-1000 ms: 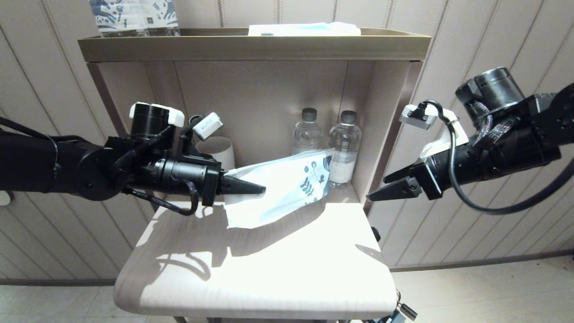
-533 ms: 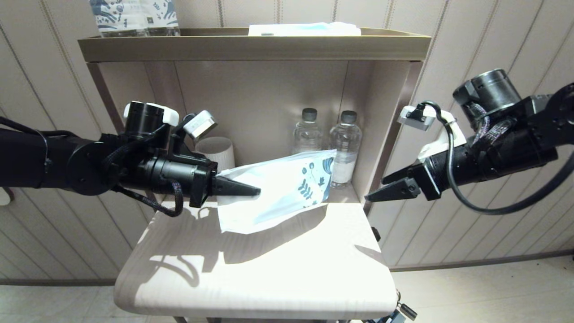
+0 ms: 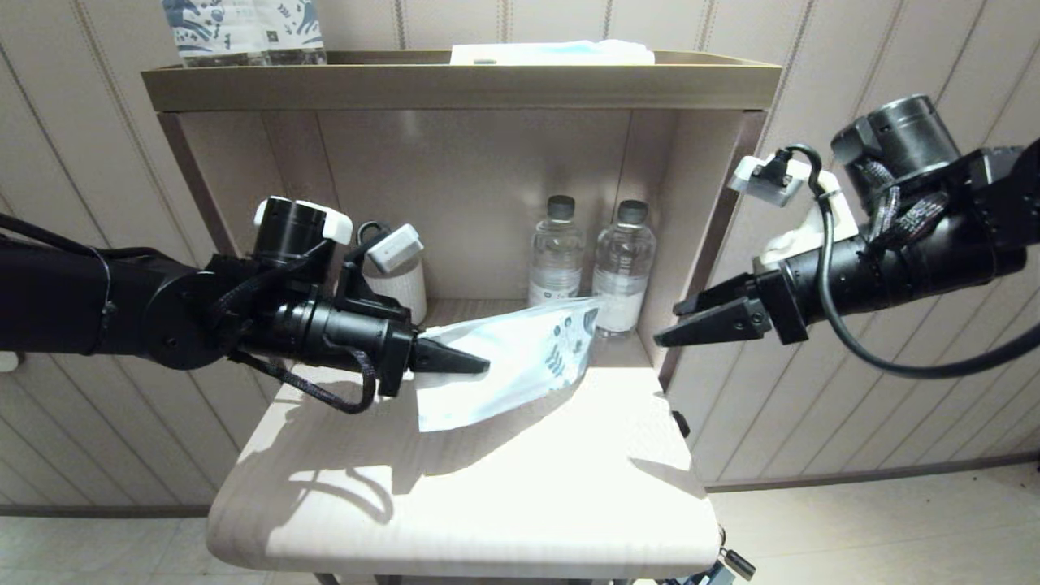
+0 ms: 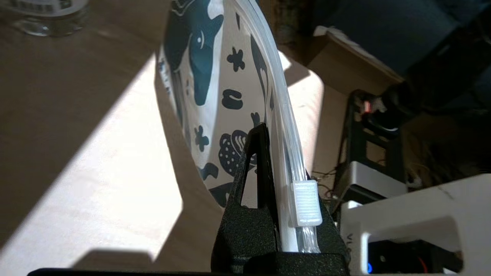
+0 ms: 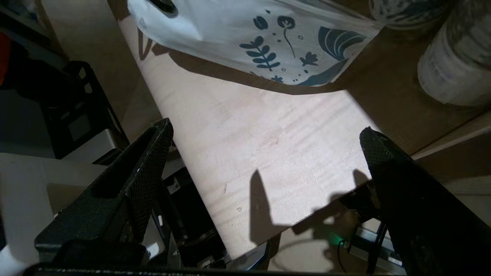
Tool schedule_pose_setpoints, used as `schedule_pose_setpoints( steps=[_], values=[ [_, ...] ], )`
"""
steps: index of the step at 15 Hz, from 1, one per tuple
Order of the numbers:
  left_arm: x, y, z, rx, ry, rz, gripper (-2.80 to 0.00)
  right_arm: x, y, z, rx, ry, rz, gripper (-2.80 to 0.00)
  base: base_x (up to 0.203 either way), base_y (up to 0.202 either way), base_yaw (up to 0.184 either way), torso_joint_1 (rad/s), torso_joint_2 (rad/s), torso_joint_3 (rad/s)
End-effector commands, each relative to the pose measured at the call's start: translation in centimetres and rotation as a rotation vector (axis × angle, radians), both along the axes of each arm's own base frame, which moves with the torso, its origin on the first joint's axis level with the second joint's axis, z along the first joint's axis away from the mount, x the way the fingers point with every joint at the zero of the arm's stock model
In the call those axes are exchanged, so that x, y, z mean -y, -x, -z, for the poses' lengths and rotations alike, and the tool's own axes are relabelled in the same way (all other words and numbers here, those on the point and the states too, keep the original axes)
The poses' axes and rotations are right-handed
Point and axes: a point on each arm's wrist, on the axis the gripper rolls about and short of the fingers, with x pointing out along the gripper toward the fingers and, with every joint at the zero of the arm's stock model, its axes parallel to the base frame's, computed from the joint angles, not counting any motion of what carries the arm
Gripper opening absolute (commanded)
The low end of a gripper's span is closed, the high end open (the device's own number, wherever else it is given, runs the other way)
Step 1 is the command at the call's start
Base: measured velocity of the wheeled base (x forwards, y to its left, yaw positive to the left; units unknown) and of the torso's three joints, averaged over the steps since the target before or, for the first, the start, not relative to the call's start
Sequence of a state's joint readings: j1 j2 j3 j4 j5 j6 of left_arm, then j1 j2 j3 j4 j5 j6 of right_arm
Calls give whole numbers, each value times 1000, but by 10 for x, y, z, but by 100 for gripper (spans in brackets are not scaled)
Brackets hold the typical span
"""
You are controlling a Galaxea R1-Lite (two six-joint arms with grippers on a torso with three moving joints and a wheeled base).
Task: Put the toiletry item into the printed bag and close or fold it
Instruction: Close the strorage bag and place it on the desk
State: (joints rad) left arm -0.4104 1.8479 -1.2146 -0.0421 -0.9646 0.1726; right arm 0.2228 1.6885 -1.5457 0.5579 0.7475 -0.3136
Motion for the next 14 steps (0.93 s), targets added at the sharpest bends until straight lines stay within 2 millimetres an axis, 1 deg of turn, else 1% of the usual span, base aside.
schedule_pose_setpoints(
  steps=[1,3,4,6,9,11,14],
  values=[
    [4,-2,-2,13,-10,-13,-280,-4,4,-19,53,-18,-2,0,0,0,0,0,0,0],
    [3,-4,-3,42,-29,-58,-280,-14,10,-39,98,-14,43,0,0,0,0,0,0,0],
    [3,-5,-4,64,-38,-84,-280,-19,15,-43,112,-1,63,0,0,0,0,0,0,0],
    [4,-8,-7,128,-21,-111,-280,-22,25,-46,114,20,79,0,0,0,0,0,0,0],
    [1,-4,-8,180,-26,-160,-280,-28,37,-52,95,43,117,0,0,0,0,0,0,0],
    [1,-1,-10,199,-19,-165,-280,-41,43,-56,87,55,177,0,0,0,0,0,0,0],
    [-5,12,-22,217,0,-156,-280,-60,52,-65,89,45,242,0,0,0,0,0,0,0]
  ],
)
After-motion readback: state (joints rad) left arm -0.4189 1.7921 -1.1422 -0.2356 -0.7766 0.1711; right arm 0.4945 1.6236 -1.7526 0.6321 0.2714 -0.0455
